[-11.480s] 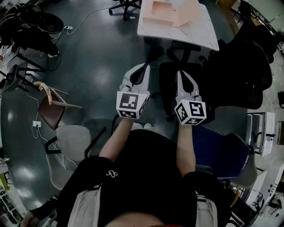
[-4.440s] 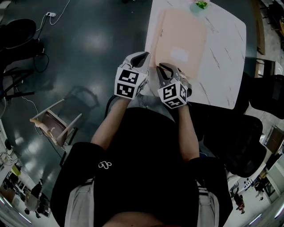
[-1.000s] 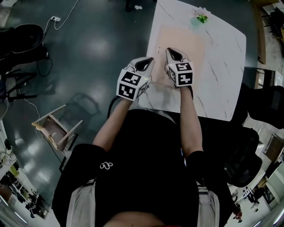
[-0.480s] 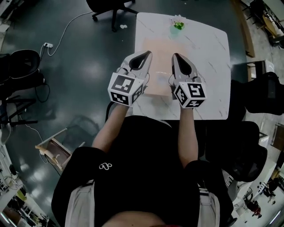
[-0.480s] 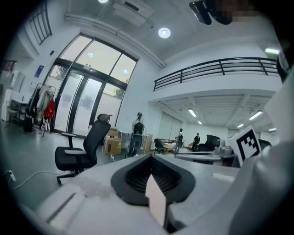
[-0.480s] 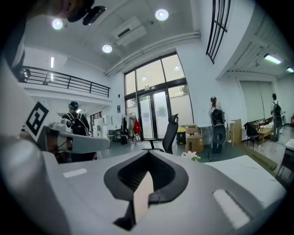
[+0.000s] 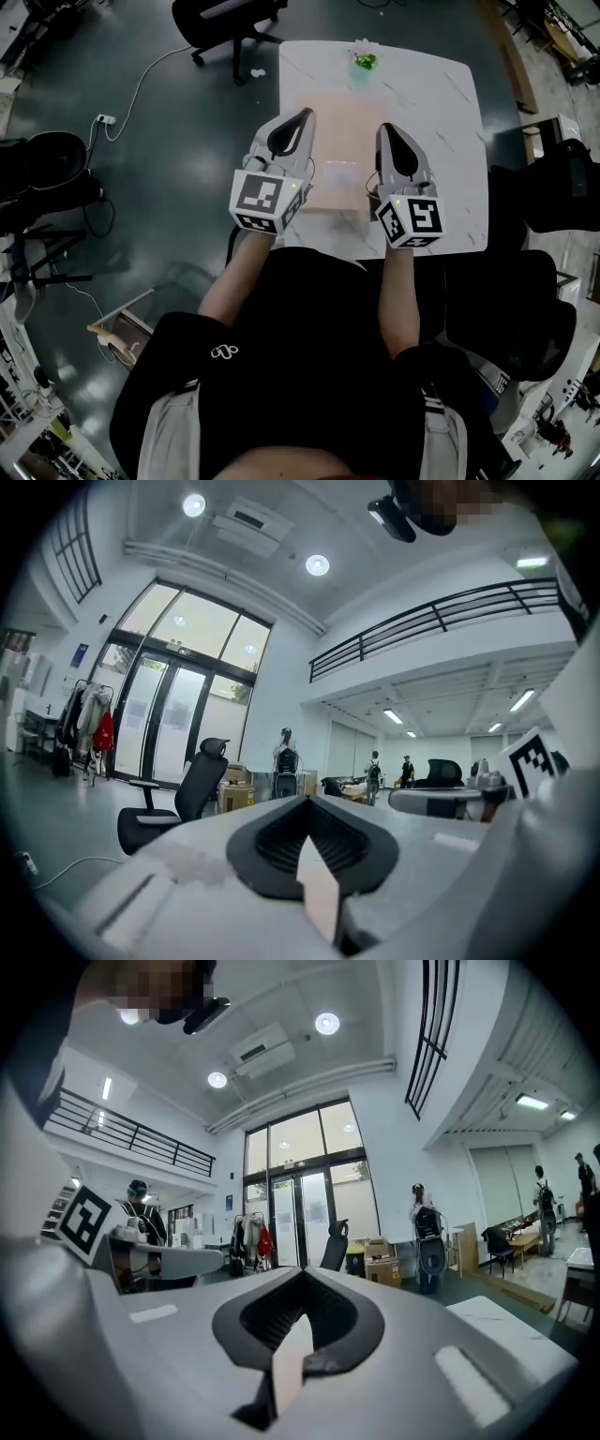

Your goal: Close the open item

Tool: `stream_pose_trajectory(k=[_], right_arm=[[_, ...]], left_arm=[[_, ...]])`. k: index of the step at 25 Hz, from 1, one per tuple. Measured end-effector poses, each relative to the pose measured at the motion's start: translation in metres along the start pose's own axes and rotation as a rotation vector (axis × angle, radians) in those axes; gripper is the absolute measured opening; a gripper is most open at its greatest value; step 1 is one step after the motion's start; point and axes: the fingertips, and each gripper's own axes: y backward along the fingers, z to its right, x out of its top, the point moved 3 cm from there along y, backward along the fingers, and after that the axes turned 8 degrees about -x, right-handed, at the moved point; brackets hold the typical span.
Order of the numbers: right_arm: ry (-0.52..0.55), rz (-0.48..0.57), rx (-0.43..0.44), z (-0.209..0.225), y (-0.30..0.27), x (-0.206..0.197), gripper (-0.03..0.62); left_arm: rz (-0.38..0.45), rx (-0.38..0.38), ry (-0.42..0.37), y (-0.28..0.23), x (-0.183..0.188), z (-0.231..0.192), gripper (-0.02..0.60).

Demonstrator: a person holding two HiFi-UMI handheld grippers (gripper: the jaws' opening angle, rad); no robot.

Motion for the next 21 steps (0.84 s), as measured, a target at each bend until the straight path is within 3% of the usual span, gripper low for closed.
stream_pose_trajectory(k=[21], right_arm=[[0.033, -0.01, 0.037, -0.01, 0.007, 0.0, -0.009]], left_arm=[[0.004, 0.022, 0.027, 0.01, -0.009, 0.009, 0.0]])
